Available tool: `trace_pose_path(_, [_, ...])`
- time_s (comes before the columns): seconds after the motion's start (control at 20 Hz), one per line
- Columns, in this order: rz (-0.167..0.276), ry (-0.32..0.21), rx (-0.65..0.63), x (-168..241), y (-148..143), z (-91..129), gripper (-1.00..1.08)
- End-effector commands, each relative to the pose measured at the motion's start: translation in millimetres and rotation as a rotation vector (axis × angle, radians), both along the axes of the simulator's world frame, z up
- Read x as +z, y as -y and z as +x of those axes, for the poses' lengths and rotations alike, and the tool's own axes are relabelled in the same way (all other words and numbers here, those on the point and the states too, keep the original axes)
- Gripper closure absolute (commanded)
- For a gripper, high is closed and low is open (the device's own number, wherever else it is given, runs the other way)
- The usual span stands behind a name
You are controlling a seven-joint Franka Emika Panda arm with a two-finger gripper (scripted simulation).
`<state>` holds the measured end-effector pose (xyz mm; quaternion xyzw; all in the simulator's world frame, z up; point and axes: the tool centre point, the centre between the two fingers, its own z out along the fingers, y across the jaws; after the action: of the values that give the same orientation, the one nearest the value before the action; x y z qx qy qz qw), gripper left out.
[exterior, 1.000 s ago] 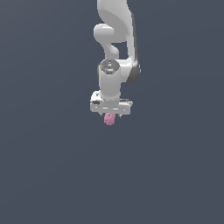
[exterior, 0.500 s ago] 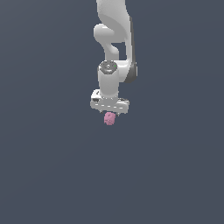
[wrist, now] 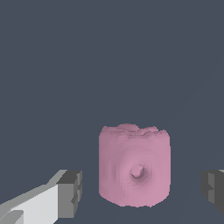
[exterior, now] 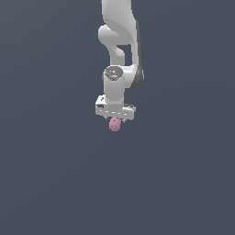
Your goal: Pick up the object and move it to a goal position.
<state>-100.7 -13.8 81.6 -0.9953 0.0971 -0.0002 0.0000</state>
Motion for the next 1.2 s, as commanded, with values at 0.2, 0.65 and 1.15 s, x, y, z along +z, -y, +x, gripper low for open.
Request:
trace_pose_path(0.2, [0.0,-0.001,-0.002,-28,0,-2,-0.92])
trace_pose_path(0.65, [0.0,0.0,-0.002,-41,0,-1,1.08])
trace_pose_path(1.15, [0.0,0.001,-0.002,-40,0,-1,1.08])
